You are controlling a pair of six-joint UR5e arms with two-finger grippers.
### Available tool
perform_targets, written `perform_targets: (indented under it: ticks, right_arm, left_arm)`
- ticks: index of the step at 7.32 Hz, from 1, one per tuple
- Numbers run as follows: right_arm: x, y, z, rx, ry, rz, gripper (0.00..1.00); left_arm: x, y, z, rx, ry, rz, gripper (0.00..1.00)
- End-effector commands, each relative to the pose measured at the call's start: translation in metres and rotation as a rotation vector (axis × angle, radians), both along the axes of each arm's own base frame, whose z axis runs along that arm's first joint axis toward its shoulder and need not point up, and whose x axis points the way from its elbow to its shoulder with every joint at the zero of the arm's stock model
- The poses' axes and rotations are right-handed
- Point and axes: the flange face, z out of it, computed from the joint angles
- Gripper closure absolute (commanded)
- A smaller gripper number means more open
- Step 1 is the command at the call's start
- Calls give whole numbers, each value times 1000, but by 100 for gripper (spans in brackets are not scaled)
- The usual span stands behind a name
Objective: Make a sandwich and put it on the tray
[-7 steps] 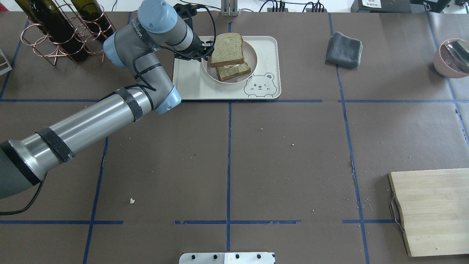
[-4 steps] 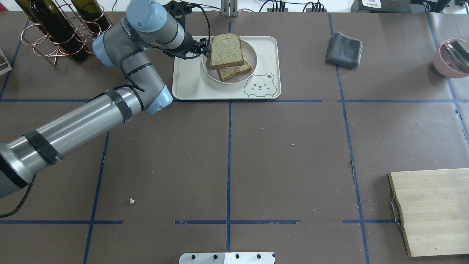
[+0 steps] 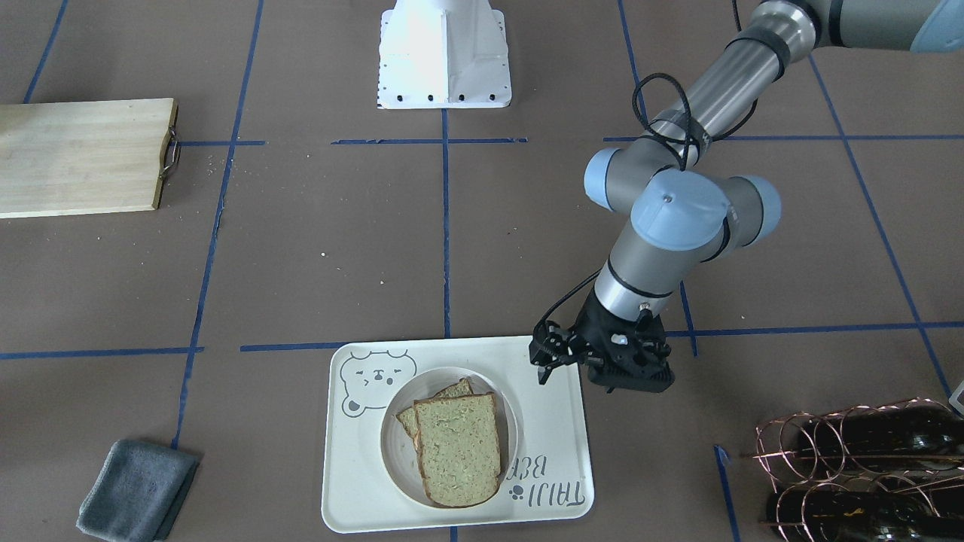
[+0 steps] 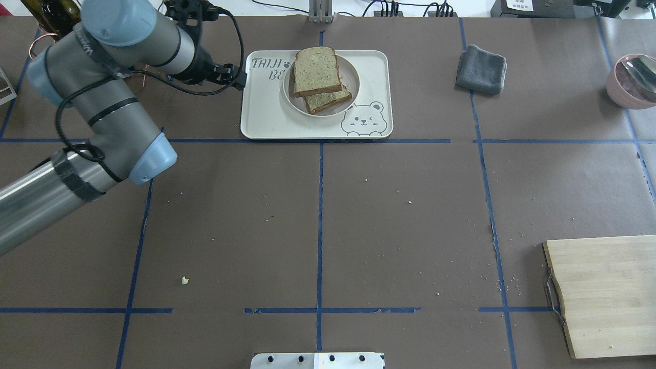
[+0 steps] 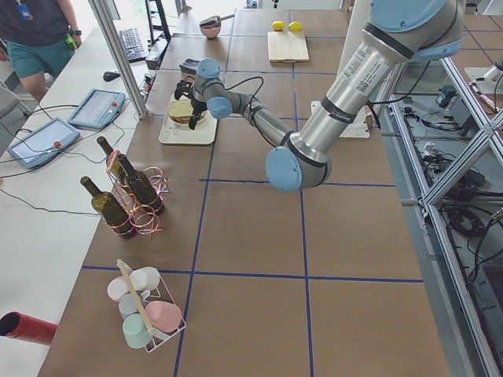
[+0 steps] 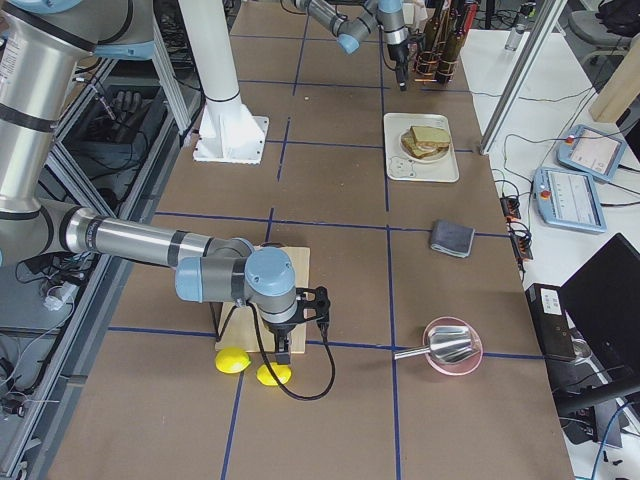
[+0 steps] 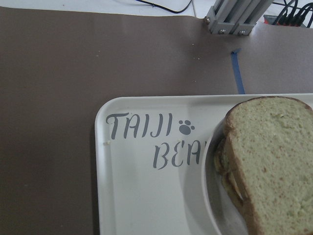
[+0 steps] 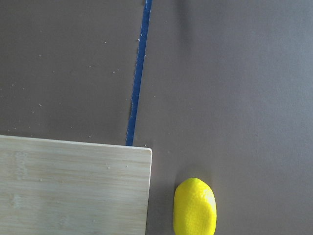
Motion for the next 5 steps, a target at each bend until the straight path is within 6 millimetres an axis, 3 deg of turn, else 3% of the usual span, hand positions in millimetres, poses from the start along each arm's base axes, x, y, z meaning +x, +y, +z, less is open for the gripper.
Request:
perform_targets:
  ticks: [1,2,3,4,5]
  right_arm:
    - [2,-3,-2,58,3,-52,0]
    - [2,-8,-9,66,-9,-52,0]
    - [2,-17,-15,77,-8,-53,0]
    - [0,-40,-34,25,-6,-59,0]
    - [1,-44,-56,5,-4,-59,0]
  left_arm:
    - [-110,34,32,131,-155,88,0]
    - [-156,27,61,154,-174,153,0]
    - [-216,20,100,201,-213,213,0]
    - [-280,20,138,181,-214,220,0]
    - [-312,32,187,56,-189,214,0]
